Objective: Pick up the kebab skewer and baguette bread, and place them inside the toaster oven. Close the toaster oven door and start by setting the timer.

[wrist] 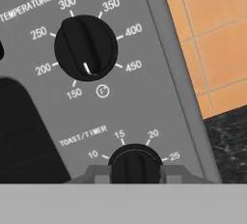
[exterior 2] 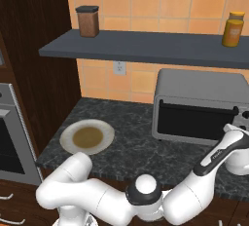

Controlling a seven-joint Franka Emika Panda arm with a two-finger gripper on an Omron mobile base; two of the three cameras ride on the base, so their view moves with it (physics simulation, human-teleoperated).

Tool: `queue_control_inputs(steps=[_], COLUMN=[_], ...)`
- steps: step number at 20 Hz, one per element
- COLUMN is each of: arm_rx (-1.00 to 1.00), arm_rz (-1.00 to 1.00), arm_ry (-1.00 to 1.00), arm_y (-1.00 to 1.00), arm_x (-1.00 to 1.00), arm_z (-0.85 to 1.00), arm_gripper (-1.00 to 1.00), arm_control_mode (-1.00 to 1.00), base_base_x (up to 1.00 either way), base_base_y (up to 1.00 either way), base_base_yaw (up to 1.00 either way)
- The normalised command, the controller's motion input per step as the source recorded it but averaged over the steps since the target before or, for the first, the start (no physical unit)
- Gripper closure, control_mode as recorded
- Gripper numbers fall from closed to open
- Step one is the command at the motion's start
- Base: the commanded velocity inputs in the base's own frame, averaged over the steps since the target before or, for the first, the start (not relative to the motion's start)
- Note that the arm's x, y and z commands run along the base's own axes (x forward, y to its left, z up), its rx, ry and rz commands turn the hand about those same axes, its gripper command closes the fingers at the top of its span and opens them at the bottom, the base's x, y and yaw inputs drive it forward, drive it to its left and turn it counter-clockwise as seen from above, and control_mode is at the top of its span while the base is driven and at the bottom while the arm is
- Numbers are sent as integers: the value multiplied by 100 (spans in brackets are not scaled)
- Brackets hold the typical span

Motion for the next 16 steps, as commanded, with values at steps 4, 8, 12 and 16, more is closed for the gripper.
queue_control_inputs(steps=[4, 8, 12, 16], arm_rx=[12, 13, 12, 11], arm_rz=[0, 0, 0, 0], arm_ry=[0, 0, 0, 0], arm_y=[0, -1, 0, 0], arm_x=[-10, -6, -2, -3], arm_z=[0, 0, 0, 0], arm_gripper=[100, 100, 100, 100], arm_control_mode=[-100, -100, -100, -100], base_base_x=[0, 0, 0, 0], base_base_y=[0, 0, 0, 0], base_base_yaw=[0, 0, 0, 0])
